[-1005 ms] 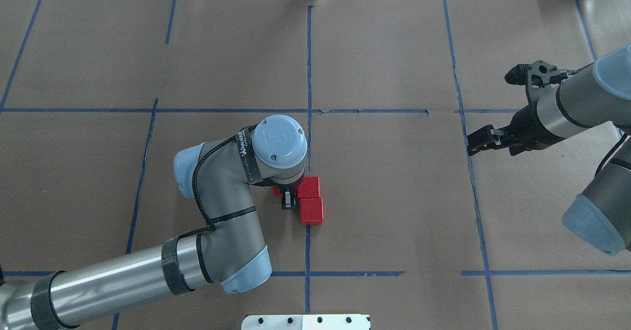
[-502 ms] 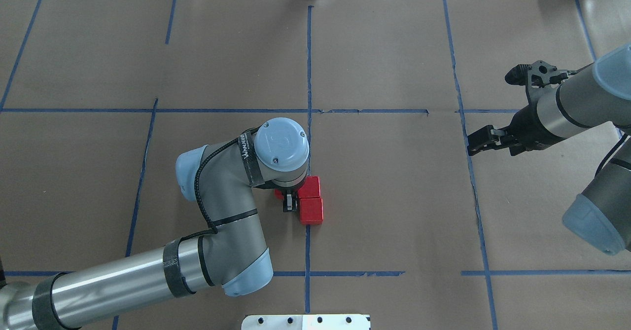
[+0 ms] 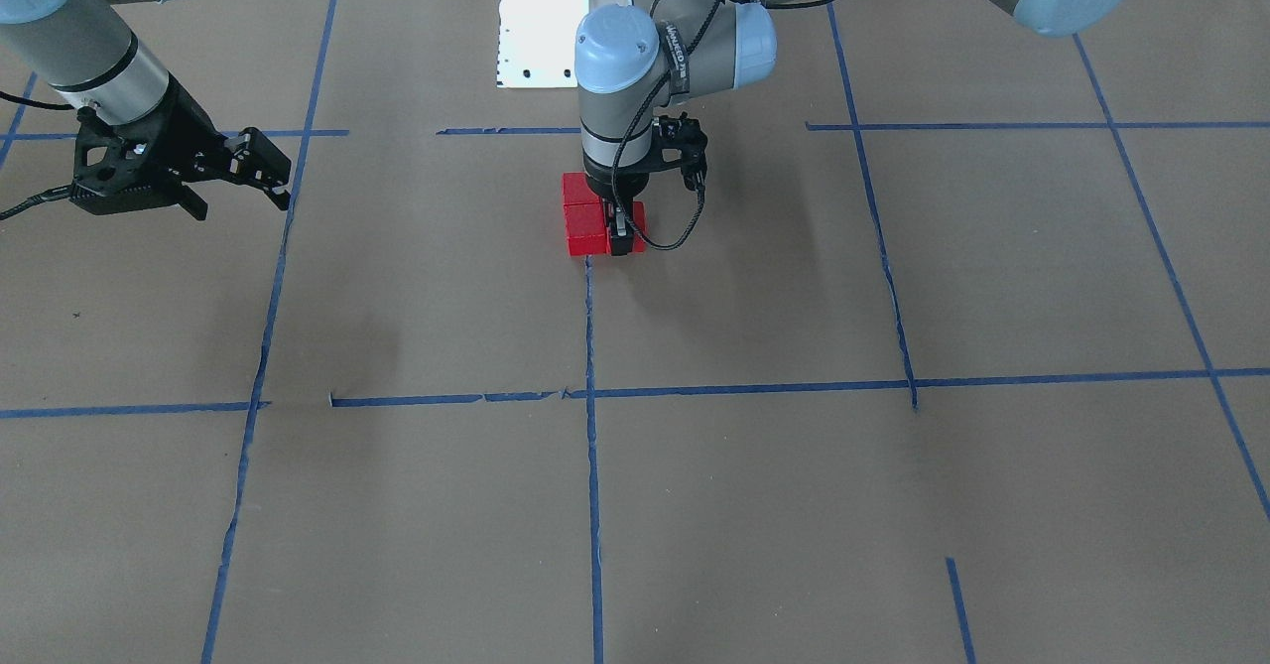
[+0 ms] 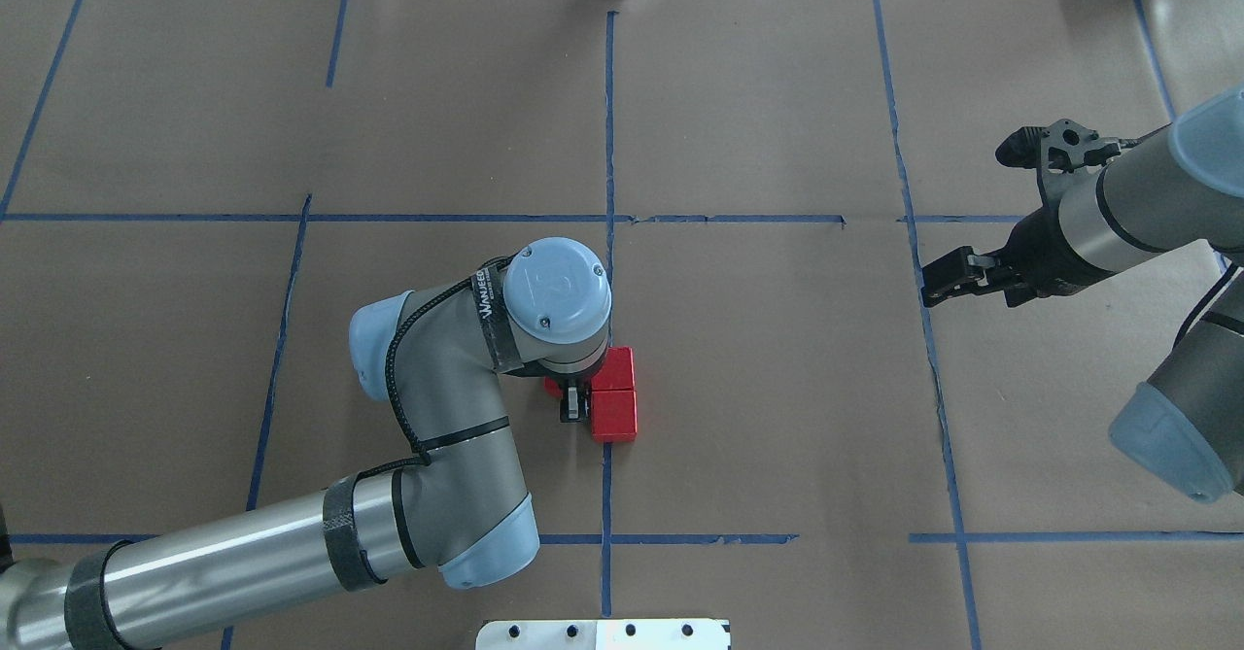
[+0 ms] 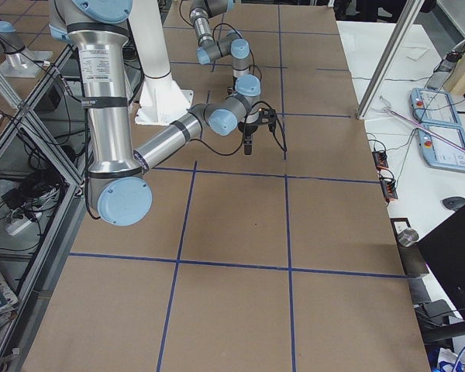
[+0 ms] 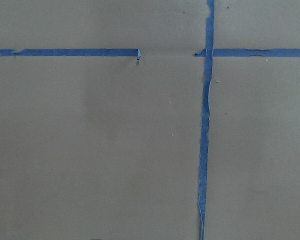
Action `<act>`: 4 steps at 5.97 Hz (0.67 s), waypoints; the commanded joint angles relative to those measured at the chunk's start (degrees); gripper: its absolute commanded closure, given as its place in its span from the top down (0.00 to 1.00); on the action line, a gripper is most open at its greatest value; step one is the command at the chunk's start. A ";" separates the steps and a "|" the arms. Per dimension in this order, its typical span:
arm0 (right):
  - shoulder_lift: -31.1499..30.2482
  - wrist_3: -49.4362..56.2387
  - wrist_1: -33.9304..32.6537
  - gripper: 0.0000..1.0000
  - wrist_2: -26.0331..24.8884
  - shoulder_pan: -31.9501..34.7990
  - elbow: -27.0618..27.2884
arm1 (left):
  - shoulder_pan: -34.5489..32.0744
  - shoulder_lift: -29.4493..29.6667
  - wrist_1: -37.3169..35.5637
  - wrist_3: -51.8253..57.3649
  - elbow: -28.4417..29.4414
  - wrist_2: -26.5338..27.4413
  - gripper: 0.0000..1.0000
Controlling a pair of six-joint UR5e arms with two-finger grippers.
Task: Form red blocks into L shape at center
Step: 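Lower the cube beside the farther placed cube, on the left gripper's side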
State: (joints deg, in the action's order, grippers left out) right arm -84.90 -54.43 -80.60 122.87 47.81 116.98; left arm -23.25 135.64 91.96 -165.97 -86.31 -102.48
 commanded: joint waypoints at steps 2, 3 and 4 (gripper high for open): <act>0.00 0.02 0.09 1.00 0.00 0.00 0.00 | -0.04 -0.20 1.54 0.56 0.35 0.00 0.99; 0.00 0.02 0.00 1.00 0.00 0.00 0.00 | -0.04 -0.20 1.73 0.56 0.35 0.00 1.00; 0.00 0.02 0.00 1.00 0.00 0.00 -0.08 | -0.04 -0.12 1.73 0.91 0.27 0.00 1.00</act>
State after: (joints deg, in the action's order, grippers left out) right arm -84.90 -54.41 -80.58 122.87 47.81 116.97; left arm -23.29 135.47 93.56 -165.31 -86.00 -102.48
